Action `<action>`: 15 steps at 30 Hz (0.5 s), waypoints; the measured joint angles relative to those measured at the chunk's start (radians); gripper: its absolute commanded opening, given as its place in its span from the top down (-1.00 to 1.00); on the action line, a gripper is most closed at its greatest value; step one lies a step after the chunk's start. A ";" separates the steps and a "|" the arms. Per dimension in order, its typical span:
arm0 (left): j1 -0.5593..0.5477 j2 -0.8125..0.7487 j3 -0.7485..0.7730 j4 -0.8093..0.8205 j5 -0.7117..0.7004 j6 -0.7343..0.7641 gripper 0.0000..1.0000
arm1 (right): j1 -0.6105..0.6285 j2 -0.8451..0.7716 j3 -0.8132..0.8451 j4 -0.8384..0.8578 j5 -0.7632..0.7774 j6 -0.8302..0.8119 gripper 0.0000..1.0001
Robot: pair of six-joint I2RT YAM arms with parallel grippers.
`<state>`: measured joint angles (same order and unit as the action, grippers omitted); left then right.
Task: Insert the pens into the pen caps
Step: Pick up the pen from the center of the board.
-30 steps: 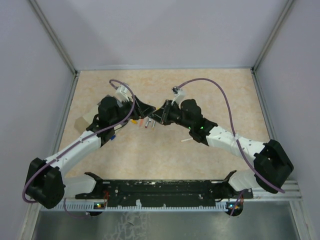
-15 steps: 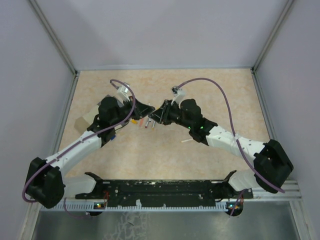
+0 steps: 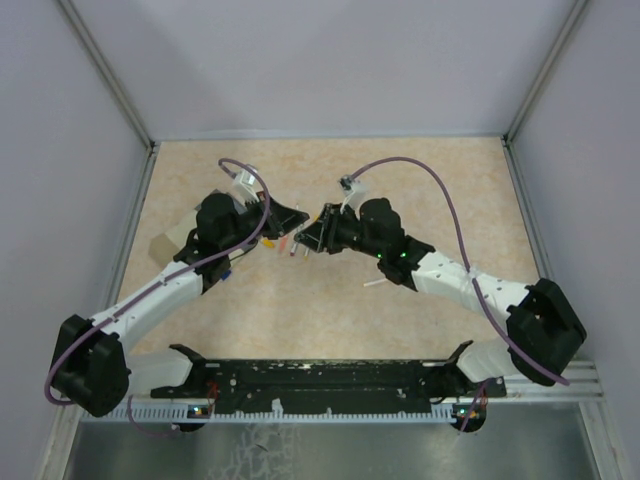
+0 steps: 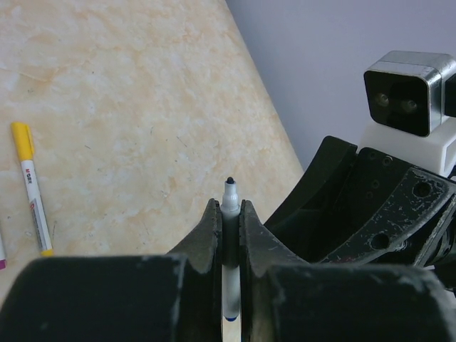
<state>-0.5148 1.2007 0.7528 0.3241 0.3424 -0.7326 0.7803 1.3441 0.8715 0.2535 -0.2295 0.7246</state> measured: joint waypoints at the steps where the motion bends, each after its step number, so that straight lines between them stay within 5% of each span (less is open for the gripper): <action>1: 0.000 0.000 0.000 0.000 0.000 -0.001 0.98 | 0.000 0.002 0.000 0.003 -0.008 0.000 0.34; 11: 0.000 0.002 0.000 -0.004 -0.002 -0.005 0.97 | 0.000 0.042 0.000 0.024 -0.069 0.002 0.86; 15: 0.000 0.002 0.000 -0.002 -0.002 -0.005 0.64 | 0.000 0.042 0.000 0.024 -0.068 0.002 1.00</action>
<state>-0.5148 1.2026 0.7528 0.3225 0.3408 -0.7372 0.7803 1.3861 0.8715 0.2779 -0.2974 0.7269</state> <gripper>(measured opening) 0.084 0.048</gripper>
